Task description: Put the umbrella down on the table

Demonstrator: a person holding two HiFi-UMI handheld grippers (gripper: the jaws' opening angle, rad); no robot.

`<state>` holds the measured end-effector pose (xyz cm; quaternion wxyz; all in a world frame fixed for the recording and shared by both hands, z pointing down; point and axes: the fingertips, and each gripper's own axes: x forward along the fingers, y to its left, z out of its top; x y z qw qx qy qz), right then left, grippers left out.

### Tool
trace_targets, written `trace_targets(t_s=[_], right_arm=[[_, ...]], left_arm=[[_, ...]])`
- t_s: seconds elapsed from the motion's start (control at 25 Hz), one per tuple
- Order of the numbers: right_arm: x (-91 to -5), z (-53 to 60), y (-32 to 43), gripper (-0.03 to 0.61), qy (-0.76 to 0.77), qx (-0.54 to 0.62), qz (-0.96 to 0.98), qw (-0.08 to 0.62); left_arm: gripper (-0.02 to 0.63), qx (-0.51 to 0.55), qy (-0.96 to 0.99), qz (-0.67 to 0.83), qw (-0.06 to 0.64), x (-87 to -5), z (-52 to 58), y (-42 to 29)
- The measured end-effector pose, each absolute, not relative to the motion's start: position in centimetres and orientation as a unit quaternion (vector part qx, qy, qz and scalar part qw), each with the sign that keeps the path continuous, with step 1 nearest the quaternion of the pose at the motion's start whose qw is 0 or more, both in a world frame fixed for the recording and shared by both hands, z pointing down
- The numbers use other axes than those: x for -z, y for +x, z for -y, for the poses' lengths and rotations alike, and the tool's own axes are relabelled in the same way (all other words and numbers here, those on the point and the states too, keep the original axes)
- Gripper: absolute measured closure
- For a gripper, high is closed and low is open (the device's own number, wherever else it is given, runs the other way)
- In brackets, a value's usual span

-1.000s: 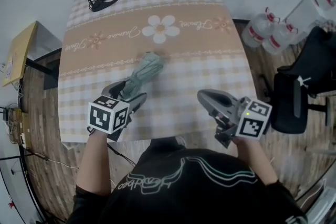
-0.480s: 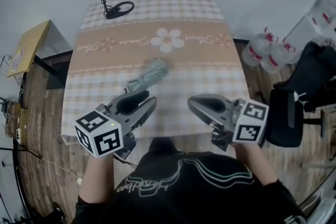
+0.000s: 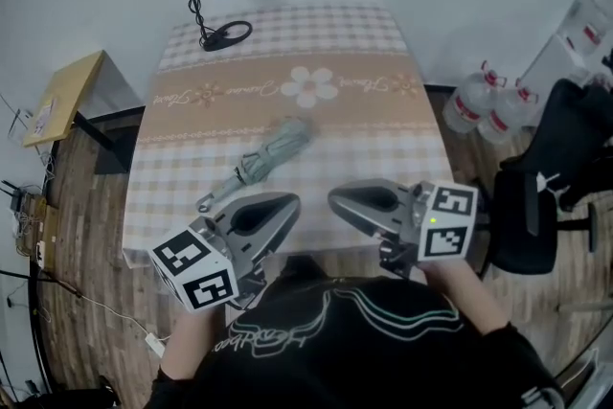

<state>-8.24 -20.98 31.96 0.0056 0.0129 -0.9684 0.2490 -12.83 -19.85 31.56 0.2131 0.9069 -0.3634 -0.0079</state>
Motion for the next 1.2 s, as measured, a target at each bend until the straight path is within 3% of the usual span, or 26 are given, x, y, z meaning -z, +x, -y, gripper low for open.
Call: trace_targets(t_s=[1.2], right_arm=[[-31.7,21.5,-7.5,0.568,0.027,-0.246,0.969,-0.004]], left_arm=[[0.617,0.005,0.903,0.381,0.2,-31.7,19.5,-13.6]])
